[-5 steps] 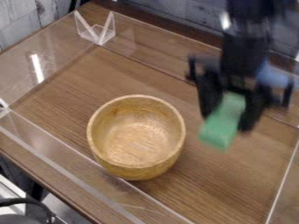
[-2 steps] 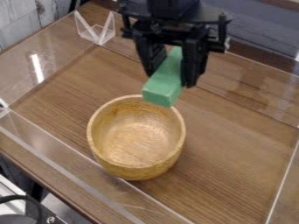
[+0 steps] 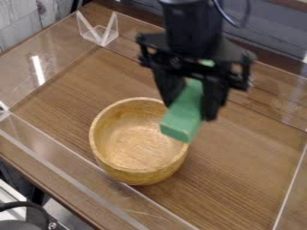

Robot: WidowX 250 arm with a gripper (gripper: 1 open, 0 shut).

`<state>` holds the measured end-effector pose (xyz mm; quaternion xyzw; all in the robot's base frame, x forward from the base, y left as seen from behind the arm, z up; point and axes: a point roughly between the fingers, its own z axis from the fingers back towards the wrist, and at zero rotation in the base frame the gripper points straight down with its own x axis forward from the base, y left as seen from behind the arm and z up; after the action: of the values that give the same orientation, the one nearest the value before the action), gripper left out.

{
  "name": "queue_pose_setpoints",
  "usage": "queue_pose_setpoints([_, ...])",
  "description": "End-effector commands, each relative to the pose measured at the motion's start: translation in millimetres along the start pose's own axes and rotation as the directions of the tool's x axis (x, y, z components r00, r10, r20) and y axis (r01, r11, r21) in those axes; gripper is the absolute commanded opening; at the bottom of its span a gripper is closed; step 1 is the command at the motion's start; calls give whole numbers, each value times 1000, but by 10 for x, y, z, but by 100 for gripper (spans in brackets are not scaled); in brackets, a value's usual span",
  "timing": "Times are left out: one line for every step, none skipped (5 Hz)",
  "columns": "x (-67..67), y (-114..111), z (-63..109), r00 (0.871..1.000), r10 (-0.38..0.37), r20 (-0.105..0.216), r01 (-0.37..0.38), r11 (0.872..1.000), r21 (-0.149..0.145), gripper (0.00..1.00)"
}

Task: Put the green block in the brown bowl

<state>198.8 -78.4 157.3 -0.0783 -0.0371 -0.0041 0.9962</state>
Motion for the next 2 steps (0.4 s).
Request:
queue_pose_setpoints([-4,-59,12,999,-19,50,20,1000,-10,0])
queue_pose_setpoints([6,-62,-3,998,-23,56,23,1000,-12,0])
